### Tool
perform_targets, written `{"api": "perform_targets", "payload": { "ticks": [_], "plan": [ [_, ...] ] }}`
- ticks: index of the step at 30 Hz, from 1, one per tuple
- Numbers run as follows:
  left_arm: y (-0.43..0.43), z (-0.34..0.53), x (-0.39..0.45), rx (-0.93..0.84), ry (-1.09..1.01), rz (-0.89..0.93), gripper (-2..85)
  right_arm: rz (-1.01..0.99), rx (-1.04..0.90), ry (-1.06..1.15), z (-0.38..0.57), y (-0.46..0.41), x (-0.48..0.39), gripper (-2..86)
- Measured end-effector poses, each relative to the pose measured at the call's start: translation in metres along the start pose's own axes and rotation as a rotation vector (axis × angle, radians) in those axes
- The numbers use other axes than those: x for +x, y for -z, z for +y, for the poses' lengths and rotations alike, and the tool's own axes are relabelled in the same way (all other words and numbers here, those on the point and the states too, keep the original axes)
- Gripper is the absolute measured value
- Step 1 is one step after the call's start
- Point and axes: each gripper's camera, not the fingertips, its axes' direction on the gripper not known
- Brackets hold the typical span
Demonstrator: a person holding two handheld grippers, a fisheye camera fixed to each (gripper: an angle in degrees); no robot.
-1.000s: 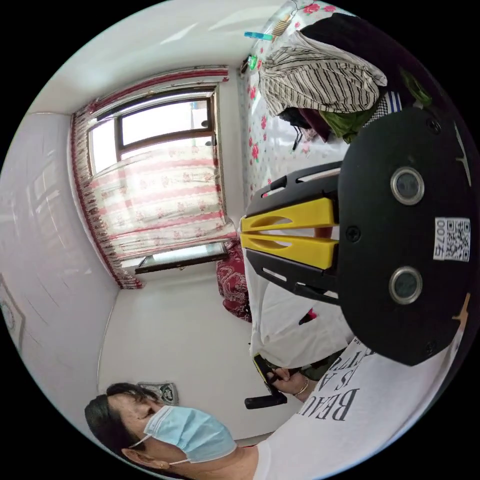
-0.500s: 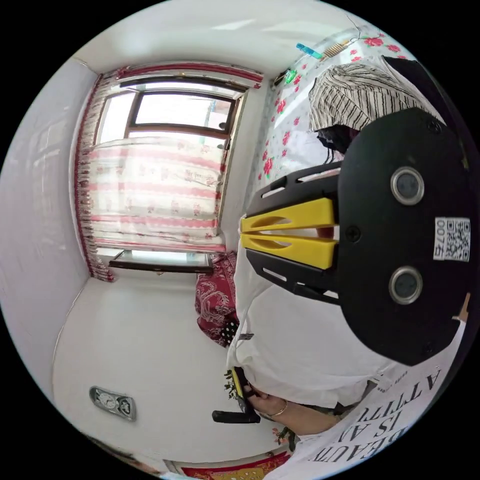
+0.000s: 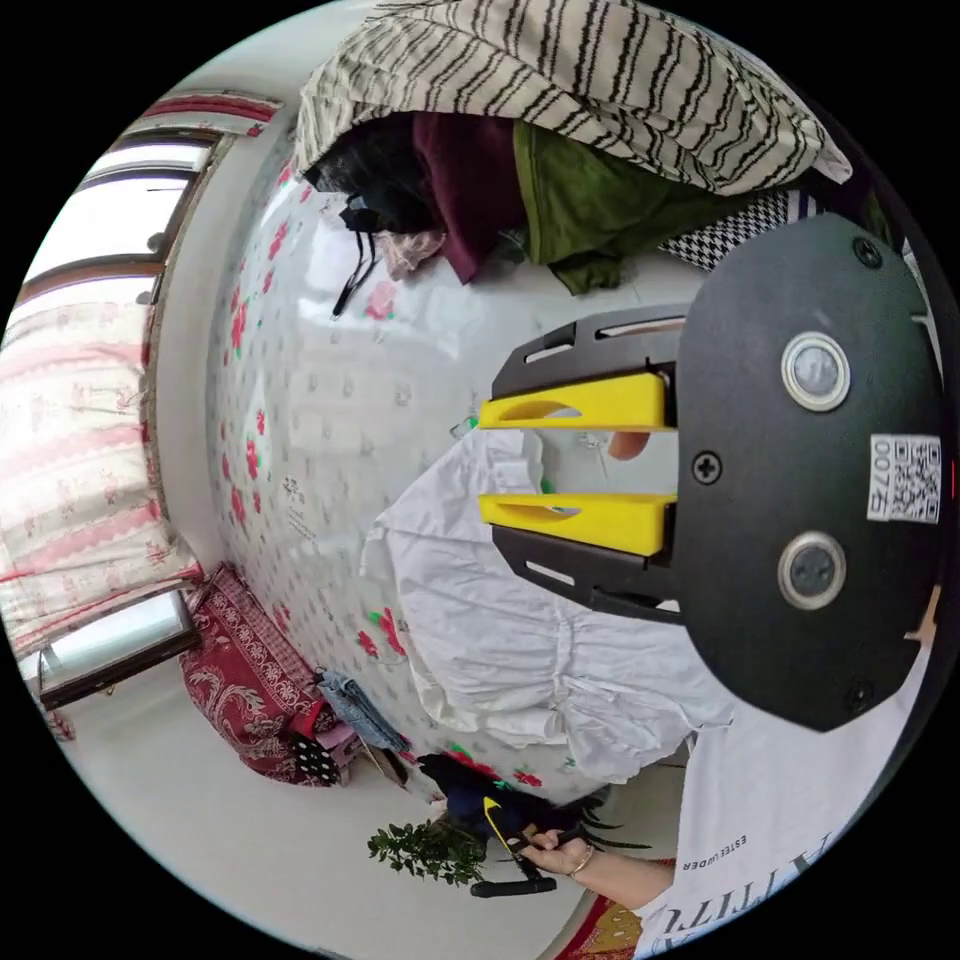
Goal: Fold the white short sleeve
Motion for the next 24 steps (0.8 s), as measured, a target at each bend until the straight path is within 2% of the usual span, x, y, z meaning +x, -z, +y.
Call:
{"api": "perform_targets", "payload": {
  "ticks": [5,11,13,15,17,19,24],
  "plan": [
    [-0.046,0.018,0.022,-0.104,-0.009,0.033,8.5,-0.074,-0.084,0.098,-0.003,-0.074,0.004,9.4],
    [-0.093,-0.027,0.087,-0.128,-0.105,0.218,15.6,-0.078,-0.197,0.230,-0.032,-0.166,-0.024,9.7],
    [-0.122,-0.047,0.108,-0.172,-0.118,0.164,16.7,-0.080,-0.253,0.223,-0.034,-0.193,-0.021,8.4],
    [-0.149,-0.059,0.118,-0.231,-0.139,0.078,15.2,-0.014,-0.284,0.200,-0.036,-0.211,-0.009,5.4],
    [-0.175,-0.066,0.116,-0.301,-0.124,-0.005,10.2,0.005,-0.279,0.224,-0.040,-0.210,0.004,3.1],
    [-0.169,-0.082,0.102,-0.256,-0.106,0.023,4.0,0.024,-0.257,0.233,-0.049,-0.199,0.023,1.6],
    [-0.114,-0.131,0.044,-0.101,-0.129,-0.067,0.7,0.103,-0.079,0.188,-0.092,-0.138,0.097,0.5]
  ]
}}
